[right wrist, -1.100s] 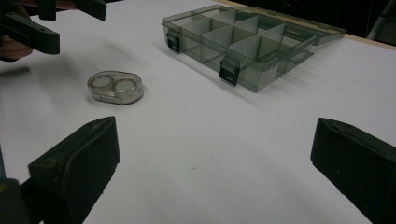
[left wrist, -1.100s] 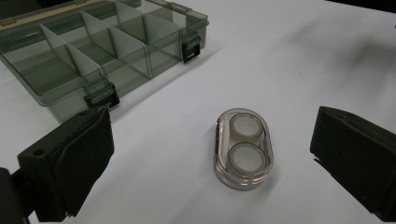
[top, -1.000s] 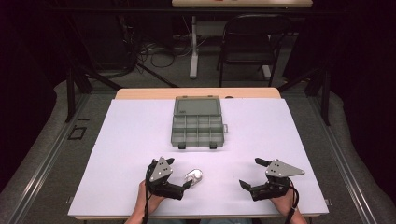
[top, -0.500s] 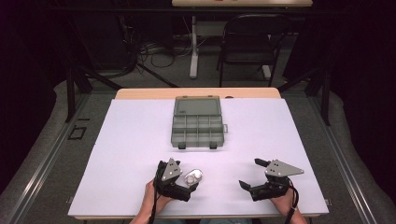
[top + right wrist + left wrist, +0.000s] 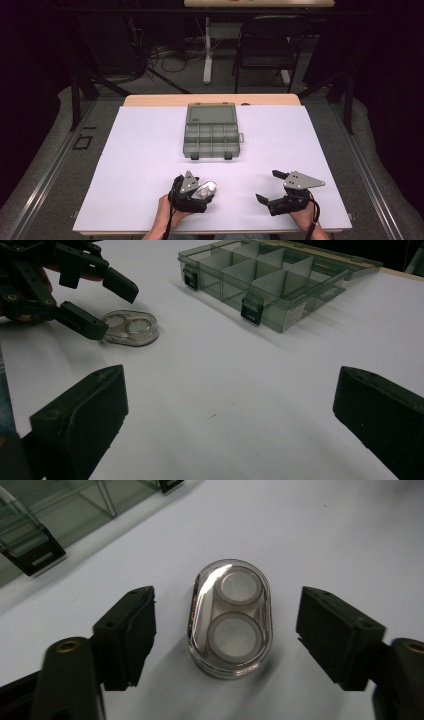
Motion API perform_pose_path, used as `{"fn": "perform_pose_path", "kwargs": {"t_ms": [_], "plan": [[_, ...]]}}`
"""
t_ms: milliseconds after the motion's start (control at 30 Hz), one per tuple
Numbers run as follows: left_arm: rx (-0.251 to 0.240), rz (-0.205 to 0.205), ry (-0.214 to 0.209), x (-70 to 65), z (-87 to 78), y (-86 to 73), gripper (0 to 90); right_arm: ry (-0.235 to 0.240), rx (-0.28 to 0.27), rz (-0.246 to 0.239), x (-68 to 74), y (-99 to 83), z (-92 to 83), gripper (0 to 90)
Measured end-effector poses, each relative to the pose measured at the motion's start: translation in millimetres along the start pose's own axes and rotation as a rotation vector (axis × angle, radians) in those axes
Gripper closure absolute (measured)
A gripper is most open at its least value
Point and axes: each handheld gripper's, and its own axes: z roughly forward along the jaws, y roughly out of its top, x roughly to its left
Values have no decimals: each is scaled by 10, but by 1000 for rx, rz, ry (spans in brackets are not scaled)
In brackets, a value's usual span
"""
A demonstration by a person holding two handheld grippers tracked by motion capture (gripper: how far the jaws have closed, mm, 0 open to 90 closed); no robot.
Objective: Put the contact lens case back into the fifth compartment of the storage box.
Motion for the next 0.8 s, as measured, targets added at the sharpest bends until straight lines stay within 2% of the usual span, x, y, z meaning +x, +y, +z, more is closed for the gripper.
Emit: {"fn": "perform_pose_path", "kwargs": {"t_ms": [233, 467, 800], "plan": [[31, -21, 4, -15, 37, -12, 406, 5, 9, -7, -1, -4, 1, 9], [54, -17, -10, -13, 73, -28, 421, 7, 13, -4, -4, -7, 6, 10], [46, -9, -5, -25, 73, -47, 487, 11, 19, -4, -8, -13, 6, 11]]}}
